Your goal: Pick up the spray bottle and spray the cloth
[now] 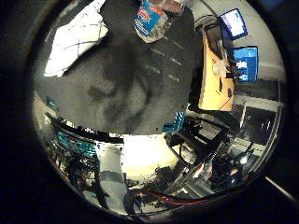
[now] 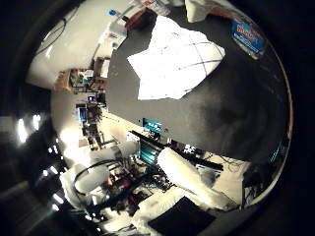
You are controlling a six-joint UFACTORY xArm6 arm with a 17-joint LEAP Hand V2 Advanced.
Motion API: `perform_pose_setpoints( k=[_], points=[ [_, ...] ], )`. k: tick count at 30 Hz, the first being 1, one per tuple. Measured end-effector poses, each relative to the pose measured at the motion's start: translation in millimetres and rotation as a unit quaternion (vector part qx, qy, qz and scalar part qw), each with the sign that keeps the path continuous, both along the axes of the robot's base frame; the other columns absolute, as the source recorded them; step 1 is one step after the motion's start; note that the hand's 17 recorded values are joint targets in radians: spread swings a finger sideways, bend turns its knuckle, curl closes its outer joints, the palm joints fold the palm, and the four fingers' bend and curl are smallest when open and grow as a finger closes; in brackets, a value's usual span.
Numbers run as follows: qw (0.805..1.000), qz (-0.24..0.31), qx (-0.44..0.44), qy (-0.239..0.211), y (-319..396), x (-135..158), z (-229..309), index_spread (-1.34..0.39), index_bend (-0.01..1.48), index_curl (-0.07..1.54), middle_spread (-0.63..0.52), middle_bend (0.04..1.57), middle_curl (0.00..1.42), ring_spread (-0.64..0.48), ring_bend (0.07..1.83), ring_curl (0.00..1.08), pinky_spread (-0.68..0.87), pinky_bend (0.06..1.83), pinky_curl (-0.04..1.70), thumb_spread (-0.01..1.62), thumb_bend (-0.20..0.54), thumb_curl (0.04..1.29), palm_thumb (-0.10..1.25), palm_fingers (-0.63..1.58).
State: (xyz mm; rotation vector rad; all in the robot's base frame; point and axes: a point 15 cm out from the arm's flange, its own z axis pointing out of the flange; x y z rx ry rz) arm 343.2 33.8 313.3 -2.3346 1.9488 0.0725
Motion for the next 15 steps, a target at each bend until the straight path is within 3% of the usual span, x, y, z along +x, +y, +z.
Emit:
perform_pose_setpoints(
  k=[15],
  points=[
    [0.997, -0.054, 0.014, -0.046, -35.1, -11.8, 35.7, -0.36, 0.15, 0.31, 0.11, 0.19, 0.3, 0.21, 0.2, 0.17, 0.41, 0.29, 0.35, 1.19, -0.019, 0.28, 0.53, 0.03]
  ],
)
